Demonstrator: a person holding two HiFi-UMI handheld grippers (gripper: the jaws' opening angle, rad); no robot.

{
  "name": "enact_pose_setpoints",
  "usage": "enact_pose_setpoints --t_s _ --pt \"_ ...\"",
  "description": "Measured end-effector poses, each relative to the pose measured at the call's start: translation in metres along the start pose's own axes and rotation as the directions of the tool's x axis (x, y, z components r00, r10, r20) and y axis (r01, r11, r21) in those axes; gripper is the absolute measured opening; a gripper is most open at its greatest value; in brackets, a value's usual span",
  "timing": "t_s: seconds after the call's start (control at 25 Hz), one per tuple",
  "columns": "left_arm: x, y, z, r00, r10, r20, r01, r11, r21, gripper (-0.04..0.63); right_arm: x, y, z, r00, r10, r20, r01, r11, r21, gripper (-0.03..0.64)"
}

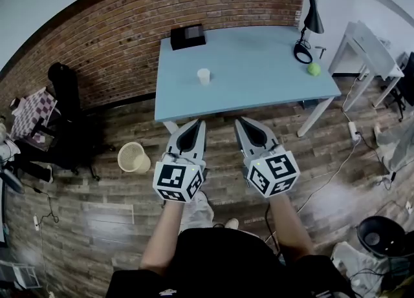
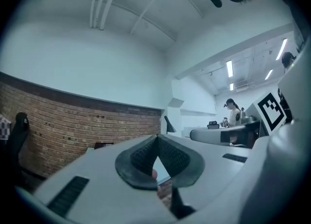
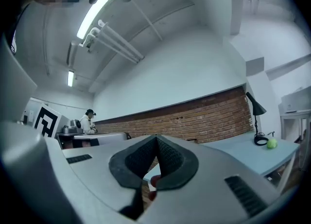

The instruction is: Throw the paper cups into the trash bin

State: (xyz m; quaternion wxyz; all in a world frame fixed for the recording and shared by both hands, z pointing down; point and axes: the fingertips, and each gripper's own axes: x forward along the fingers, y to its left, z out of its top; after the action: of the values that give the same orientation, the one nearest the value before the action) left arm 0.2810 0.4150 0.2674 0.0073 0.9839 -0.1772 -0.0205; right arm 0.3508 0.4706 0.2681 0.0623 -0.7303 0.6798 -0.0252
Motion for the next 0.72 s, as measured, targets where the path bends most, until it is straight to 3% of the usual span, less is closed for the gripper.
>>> enact_pose_setpoints --t_s 0.72 --pt "0.051 0.071 -0.008 1.0 -0.027 -0.006 0.026 0.999 -0.043 0.003 0.08 -0.016 -0.009 0.999 -0.024 -0.029 0.023 1.0 -0.007 -0.005"
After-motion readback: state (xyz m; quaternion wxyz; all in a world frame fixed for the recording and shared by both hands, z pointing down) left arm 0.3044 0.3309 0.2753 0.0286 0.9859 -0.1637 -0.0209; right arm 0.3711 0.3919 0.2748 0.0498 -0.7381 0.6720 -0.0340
